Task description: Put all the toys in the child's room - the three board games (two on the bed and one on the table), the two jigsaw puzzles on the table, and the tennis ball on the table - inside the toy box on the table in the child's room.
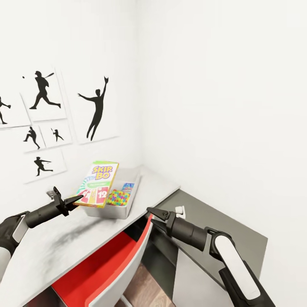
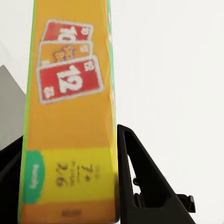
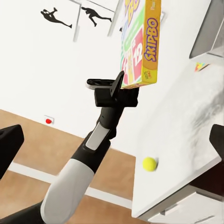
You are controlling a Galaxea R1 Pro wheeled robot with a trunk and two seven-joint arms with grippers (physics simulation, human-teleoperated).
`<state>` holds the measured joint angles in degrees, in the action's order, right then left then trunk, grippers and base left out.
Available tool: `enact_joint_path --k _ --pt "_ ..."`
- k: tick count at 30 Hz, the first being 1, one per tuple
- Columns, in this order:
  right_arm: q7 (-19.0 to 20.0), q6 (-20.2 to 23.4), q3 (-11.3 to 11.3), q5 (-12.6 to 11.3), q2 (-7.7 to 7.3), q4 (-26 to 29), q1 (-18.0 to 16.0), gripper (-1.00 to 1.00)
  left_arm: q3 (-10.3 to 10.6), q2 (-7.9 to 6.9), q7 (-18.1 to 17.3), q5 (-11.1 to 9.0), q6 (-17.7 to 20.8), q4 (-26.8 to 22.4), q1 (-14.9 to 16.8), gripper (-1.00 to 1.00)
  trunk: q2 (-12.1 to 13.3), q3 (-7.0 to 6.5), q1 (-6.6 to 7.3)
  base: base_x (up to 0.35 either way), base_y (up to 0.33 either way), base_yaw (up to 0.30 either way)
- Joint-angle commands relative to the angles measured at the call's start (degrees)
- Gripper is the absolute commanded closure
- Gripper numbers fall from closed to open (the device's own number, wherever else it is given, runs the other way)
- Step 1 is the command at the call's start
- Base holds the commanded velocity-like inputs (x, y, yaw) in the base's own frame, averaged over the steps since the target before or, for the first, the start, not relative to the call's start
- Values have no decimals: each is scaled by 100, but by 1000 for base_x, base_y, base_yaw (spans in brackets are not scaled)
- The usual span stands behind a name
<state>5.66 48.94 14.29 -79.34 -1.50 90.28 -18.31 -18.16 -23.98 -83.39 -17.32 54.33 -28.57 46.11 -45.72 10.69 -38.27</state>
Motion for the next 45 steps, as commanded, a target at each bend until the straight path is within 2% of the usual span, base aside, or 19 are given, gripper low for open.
enact_joint_path --k 1,26,45 --pt "41 11 3 41 -2 -2 -6 -100 -3 -2 -18 -8 61 0 3 100 -6 2 -3 190 165 -185" --pt "41 11 3 41 9 -2 -6 -100 -2 -9 -13 -8 58 0 3 100 -6 -55 -3 73 74 -88" --pt "33 5 1 41 19 -2 -6 -100 -3 -7 -15 -8 48 0 3 100 -6 -58 -3 67 42 -6"
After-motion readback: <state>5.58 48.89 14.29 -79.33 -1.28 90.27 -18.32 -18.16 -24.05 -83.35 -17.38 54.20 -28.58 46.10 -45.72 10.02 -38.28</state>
